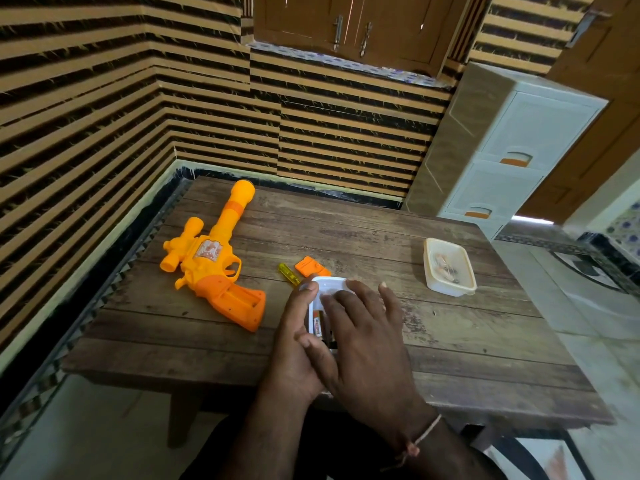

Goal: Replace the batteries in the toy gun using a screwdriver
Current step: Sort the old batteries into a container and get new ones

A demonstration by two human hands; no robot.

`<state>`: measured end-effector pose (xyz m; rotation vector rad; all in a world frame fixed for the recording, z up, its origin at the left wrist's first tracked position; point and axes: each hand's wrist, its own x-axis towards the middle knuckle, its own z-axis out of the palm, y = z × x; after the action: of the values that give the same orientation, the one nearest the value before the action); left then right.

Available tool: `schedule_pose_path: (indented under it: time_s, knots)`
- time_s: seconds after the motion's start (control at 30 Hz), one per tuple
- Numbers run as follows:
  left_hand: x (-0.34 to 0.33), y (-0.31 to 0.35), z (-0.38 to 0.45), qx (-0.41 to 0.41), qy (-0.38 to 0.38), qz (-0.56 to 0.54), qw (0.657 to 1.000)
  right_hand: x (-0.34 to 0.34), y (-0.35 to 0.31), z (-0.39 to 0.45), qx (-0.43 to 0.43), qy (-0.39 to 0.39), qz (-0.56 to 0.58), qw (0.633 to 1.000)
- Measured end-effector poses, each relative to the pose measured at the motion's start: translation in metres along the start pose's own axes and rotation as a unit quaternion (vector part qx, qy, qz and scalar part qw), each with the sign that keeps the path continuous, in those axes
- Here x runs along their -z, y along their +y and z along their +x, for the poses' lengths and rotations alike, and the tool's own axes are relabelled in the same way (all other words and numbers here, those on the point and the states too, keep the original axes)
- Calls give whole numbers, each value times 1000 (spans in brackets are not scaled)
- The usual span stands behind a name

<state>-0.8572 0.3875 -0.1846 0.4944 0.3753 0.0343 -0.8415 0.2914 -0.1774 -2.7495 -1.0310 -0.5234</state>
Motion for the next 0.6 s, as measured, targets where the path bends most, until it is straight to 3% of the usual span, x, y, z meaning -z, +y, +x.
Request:
schedule_pose_path:
  time_s: [0.23,0.6]
  knots:
    - [-6,0,-1,-8,18,-17,1000,4,-3,9,44,-48,-37,997]
    - [0,0,3,-5,8,-1,1000,9,2,18,77,-14,-10,997]
